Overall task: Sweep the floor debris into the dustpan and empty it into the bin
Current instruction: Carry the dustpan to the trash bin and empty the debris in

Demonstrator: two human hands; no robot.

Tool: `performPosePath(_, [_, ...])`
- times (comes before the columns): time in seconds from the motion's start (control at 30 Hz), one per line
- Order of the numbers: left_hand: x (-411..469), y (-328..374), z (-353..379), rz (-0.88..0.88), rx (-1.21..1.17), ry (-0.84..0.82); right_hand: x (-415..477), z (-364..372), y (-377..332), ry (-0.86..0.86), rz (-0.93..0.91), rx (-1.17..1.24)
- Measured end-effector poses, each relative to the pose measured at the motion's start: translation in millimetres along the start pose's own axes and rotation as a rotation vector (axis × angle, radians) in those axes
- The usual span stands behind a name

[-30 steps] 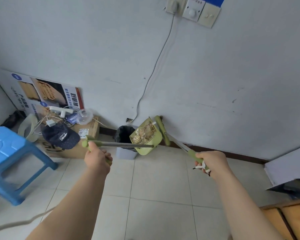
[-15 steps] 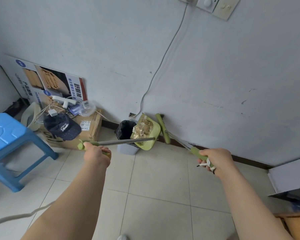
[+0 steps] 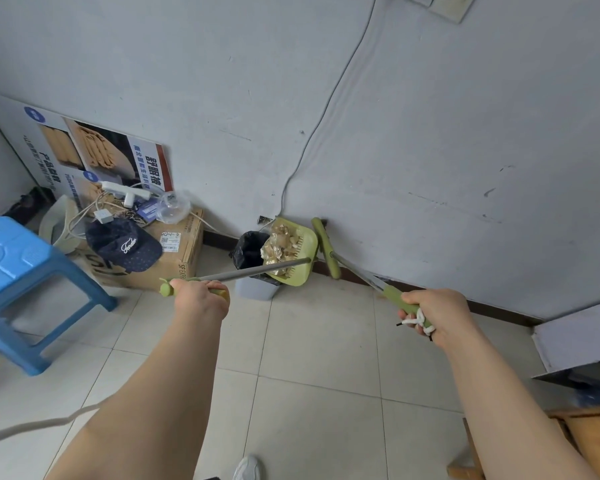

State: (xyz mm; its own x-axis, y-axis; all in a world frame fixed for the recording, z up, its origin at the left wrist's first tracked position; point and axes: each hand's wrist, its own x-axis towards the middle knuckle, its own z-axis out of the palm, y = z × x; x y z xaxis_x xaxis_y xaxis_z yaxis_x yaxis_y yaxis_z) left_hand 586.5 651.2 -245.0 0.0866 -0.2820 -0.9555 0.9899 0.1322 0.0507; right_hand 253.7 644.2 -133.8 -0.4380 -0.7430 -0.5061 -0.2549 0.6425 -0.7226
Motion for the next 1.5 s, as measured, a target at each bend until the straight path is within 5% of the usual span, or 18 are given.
performPosePath(0.53, [21, 3, -10, -0.104, -0.282, 0.104, -2, 5, -1, -0.02, 0.007, -0.006])
performPosePath(1.5, [18, -14, -15, -0.09, -0.271, 0.047, -6, -7, 0, 0.009, -0.008, -0.007])
